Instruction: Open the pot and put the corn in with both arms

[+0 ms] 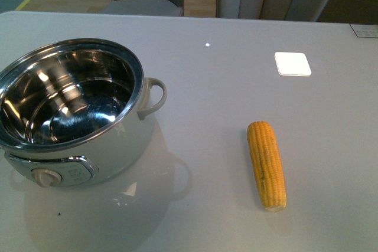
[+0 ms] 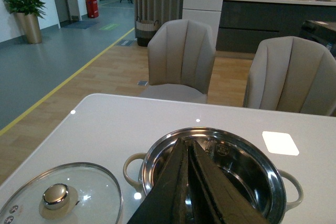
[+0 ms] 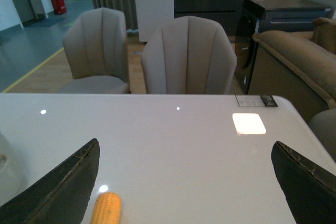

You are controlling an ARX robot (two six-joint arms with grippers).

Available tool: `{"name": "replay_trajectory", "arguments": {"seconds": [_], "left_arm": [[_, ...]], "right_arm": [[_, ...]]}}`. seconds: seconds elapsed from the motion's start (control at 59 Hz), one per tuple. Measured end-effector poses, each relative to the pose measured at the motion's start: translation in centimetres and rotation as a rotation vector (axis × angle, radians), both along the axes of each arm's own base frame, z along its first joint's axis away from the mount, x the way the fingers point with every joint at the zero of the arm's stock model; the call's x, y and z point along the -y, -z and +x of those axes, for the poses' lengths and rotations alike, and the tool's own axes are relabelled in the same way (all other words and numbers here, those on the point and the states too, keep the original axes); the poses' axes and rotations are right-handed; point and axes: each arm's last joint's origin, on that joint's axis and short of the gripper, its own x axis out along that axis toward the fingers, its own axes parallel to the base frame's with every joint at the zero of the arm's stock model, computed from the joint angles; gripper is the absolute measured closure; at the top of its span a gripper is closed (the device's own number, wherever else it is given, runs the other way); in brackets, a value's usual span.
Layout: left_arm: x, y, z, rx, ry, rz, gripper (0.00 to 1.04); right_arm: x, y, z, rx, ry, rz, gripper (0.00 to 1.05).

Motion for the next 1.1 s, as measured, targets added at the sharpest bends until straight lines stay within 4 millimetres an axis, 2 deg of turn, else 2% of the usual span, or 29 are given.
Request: {"name": "replay_trajectory", "arguments": {"seconds": [0.288,0.458,0.797,1.035,1.086,1.103], "left_arm": [[0.00,0.00,-0.02,0.001,0.000,0.000,1.00],[0.00,0.00,-0.02,0.001,0.000,0.000,0.65],[0.00,0.00,-0.02,0.001,0.000,0.000,0.06],[0.00,0.00,-0.02,0.001,0.000,0.002,0.07],[0.00,0.00,-0.02,0.001,0.000,0.002,0.07],[0.00,0.00,-0.02,0.001,0.000,0.002,0.07]], "right_arm": [[0.00,0.00,0.00,0.000,0.000,0.000,0.09],[0.00,0.00,0.00,0.000,0.000,0.000,0.09],[0.00,0.00,0.00,0.000,0.000,0.000,0.09],[0.00,0.00,0.00,0.000,0.000,0.000,0.09],[0.02,0.07,0.06,-0.141,0.011,0.022,0.09],[0.02,0.08,0.11,-0.249,0.019,0.032,0.09]]}}
